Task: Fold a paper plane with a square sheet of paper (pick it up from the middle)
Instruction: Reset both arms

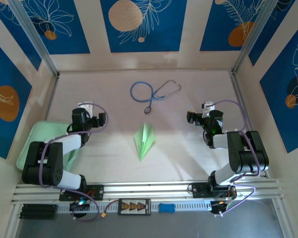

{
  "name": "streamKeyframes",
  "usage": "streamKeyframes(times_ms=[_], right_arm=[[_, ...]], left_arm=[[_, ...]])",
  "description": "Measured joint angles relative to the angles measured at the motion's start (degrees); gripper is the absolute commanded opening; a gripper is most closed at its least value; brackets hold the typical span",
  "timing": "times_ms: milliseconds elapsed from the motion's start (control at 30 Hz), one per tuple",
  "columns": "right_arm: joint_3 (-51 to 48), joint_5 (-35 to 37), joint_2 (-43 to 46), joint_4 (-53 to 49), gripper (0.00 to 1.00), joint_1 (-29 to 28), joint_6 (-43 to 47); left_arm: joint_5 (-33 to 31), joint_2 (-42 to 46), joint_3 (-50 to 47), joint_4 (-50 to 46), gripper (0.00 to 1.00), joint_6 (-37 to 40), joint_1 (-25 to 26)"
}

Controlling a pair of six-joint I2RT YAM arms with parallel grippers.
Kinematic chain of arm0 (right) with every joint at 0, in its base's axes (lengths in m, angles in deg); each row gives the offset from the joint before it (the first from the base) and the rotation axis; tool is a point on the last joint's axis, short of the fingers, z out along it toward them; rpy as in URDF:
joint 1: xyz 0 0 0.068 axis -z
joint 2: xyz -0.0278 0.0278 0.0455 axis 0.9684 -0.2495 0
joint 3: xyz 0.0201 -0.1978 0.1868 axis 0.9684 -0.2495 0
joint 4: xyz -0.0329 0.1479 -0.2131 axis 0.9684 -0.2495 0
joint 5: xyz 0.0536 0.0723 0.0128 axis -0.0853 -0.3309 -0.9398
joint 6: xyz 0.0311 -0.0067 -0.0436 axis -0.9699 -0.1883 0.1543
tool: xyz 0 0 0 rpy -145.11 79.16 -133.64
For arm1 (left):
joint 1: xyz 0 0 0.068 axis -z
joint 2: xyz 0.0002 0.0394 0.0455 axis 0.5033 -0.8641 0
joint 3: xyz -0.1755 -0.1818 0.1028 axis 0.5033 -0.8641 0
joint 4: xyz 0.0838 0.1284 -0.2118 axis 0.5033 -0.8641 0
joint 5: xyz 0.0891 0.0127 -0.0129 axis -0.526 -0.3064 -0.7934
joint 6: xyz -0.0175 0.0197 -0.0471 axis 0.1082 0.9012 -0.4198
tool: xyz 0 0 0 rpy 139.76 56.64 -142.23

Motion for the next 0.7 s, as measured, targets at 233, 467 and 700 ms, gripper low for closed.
streamKeyframes(times_ms=[233, 467, 700], right_arm=[[0.0, 0.2, 0.0, 0.0, 0.99, 0.0, 0.0], [0.0, 0.2, 0.0, 0.0, 0.99, 0.0, 0.0], [0.0, 0.2, 0.0, 0.0, 0.99, 0.0, -0.4]], left_arm=[[2.3, -7.0, -5.6, 16.2, 1.0, 2.4, -0.1], [2.6, -7.7, -6.3, 20.6, 1.0, 2.9, -0.2], [2.6, -7.7, -6.3, 22.3, 1.0, 3.5, -0.2]])
